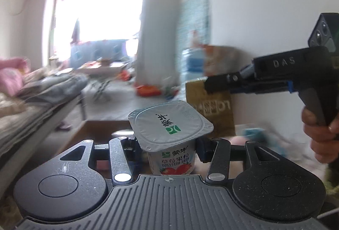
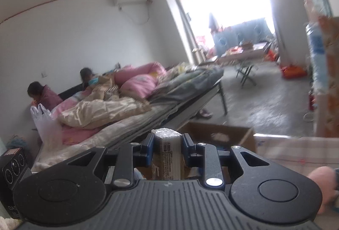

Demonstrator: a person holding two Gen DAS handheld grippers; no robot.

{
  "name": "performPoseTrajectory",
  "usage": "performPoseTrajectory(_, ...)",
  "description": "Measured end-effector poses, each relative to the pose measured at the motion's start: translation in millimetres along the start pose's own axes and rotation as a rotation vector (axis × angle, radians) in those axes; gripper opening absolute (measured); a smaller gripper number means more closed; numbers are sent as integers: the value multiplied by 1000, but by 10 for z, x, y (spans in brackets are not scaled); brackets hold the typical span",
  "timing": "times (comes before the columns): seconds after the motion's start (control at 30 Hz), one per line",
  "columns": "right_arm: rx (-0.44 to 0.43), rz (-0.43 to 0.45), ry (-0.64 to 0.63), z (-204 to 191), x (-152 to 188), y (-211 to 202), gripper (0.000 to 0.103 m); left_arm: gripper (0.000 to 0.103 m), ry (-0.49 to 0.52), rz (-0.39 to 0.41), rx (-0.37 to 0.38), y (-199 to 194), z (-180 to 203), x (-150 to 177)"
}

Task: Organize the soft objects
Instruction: 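Carry the yogurt cup with the left gripper while the right gripper drops the carton into the box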

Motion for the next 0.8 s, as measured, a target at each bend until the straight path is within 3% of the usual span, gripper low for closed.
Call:
performPoseTrajectory(0.23, 2, -256, 102, -46, 155, 1294, 29, 48, -64, -151, -157, 557, -864, 173)
performPoseTrajectory(0.4, 24, -447, 221, 75, 417, 2019, 29, 48, -175, -319, -165, 970, -1421, 446)
performPoseTrajectory(0.57, 71, -570, 253, 92, 585, 2414, 29, 48, -271, -501, -166, 1249, -1756, 662)
performPoseTrajectory(0.8, 92, -709, 246, 73, 750, 2714, 29, 48, -290, -571, -199, 1432, -1964, 673)
Point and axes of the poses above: each gripper's, at about its wrist camera, not at the fingertips, and y roughly the way its jaws point, z to its right, x to its underside, the point moved 2 cm from there along y, roughly the way its jaws point, and after that the axes turned 8 degrees about x, right-handed, at the moved point
